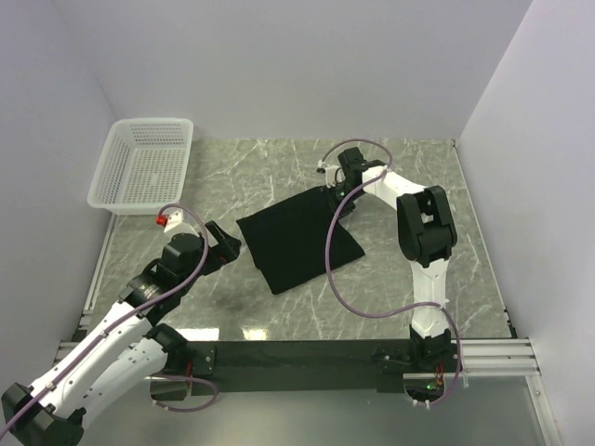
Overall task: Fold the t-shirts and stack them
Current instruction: Neatly place the folded tshirt to the corner
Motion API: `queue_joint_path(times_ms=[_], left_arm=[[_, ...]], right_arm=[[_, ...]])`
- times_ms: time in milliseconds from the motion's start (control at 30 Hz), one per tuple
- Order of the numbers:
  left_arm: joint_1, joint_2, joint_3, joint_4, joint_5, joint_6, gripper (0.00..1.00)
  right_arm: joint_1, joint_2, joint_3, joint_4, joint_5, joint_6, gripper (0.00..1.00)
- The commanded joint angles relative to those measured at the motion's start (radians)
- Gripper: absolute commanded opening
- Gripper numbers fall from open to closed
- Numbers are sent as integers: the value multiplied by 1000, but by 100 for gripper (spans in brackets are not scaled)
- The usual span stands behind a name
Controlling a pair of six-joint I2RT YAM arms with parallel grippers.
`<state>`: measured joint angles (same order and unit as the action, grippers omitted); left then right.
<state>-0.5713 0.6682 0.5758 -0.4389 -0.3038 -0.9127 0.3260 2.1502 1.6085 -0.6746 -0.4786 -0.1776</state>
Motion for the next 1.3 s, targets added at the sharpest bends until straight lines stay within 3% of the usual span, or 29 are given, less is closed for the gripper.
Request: queue_joint_path(times_ms=[0, 133, 333, 633, 900, 1100, 1200, 1233, 1267], left_arm=[[5, -31, -5, -18, -9, -14, 99], [5, -59, -16, -27, -14, -23, 99], [5, -82, -36, -23, -9, -32, 99], [7, -59, -42, 3, 5, -25, 99], [8, -41, -45, 22, 17, -22, 99], [8, -27, -39, 25, 19, -14, 99], [10, -25, -34, 22, 20, -12, 99], [8, -27, -34, 20, 20, -12, 100], [8, -25, -33, 20, 19, -11, 99]], right_arm=[[-10, -18, -21, -13, 15, 12, 2], [-62, -73, -36, 10, 2, 15, 0], [-261, -128, -21, 27, 31, 18, 0], [-525, -33, 178, -39, 264, -146, 0], [-596, 48, 367, -23, 454, -198, 0], [-625, 126, 499, -48, 500, -191, 0], [-624, 123, 522, -45, 517, -203, 39], [-624, 114, 512, -27, 521, -206, 59], [-624, 105, 507, -14, 537, -210, 64]])
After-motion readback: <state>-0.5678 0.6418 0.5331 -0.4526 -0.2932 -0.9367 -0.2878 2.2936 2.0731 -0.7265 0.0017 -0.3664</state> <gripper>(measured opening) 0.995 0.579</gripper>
